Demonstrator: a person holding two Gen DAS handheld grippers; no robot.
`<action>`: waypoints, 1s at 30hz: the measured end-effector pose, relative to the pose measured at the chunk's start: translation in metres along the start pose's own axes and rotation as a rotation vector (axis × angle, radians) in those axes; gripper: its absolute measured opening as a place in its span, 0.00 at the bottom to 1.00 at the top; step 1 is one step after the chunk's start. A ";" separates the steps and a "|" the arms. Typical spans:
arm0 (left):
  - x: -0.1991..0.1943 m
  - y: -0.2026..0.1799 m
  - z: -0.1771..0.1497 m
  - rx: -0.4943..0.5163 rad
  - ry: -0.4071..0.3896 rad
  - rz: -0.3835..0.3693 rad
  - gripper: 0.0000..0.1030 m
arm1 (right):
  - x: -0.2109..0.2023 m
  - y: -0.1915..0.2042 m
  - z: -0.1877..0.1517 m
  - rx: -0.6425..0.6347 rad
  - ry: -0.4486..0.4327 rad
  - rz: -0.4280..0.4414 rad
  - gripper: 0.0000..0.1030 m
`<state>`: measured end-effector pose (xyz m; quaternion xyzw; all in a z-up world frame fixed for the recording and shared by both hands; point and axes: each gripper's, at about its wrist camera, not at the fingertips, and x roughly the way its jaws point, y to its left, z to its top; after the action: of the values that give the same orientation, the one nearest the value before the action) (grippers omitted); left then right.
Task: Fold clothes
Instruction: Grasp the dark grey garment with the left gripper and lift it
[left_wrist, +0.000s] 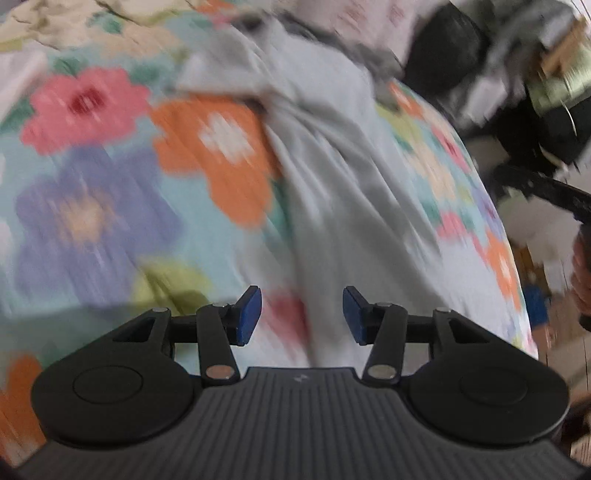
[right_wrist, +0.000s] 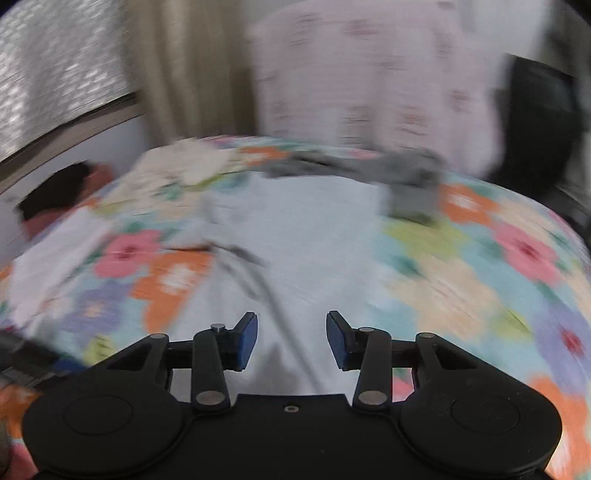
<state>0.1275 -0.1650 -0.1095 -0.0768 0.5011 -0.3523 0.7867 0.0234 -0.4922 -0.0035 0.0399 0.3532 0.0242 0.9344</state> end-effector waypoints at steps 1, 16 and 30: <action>0.002 0.010 0.013 -0.006 -0.005 0.014 0.53 | 0.009 0.013 0.015 -0.088 -0.017 0.037 0.45; 0.093 0.126 0.148 -0.385 -0.095 -0.034 0.74 | 0.175 0.097 0.053 -0.470 0.023 0.072 0.52; 0.101 0.092 0.201 -0.239 -0.254 -0.008 0.03 | 0.216 0.091 0.049 -0.503 -0.041 0.034 0.56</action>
<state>0.3664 -0.2075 -0.1293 -0.2157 0.4355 -0.2807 0.8277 0.2156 -0.3890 -0.1008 -0.1875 0.3162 0.1260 0.9214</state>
